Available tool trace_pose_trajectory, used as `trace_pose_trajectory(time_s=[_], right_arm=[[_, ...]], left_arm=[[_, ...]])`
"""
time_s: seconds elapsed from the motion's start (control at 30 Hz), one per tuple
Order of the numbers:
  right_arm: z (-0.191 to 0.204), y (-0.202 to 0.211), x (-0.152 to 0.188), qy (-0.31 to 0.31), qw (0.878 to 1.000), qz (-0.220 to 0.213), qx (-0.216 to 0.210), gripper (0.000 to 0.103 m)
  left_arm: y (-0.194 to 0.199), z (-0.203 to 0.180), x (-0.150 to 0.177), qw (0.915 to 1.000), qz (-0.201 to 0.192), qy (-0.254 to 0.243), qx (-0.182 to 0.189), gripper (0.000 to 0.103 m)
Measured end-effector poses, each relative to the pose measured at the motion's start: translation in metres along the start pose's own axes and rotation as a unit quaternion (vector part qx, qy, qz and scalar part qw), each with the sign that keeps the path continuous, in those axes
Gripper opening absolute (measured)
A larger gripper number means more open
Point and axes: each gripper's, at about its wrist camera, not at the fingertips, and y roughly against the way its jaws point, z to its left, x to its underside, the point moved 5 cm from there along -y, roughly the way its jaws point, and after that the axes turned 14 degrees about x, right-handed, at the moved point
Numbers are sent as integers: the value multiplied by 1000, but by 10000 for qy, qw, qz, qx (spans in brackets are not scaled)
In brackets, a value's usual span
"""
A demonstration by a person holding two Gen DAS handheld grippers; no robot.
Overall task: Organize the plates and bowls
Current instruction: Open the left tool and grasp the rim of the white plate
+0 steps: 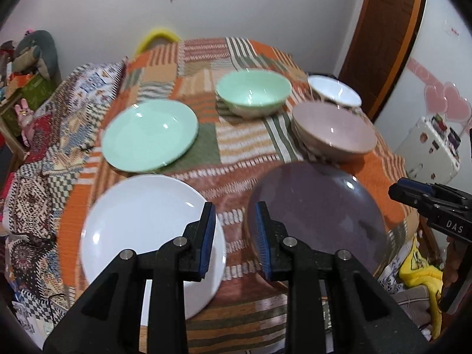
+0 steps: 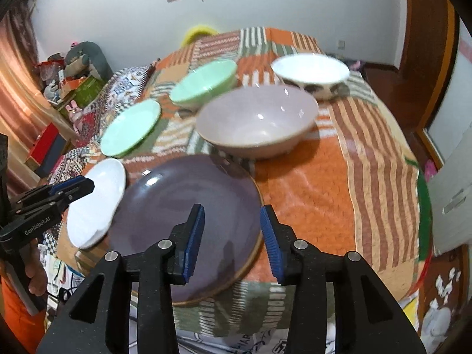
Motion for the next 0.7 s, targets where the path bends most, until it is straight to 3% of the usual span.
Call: trace_pose_trajectory(time_s=[0.1,0.23,0.33,0.7], right_arm=[[12,9,-9,91,9997,-198,-70,37],[30,16,-21,197,9987,-421,-199,43],[44,19,-27,300,9976,-547,-303,44],[101,14,-42,671,9926,-736,-698,50]], left_arm=[[20,5,-6,9997,-222,-30,-140,29],[47,16,-10,9982,-529,9,-292,41],[64,25,-10,9965,-702,25,-458,45],[99,71,6,9911,-907,330,-912,55]])
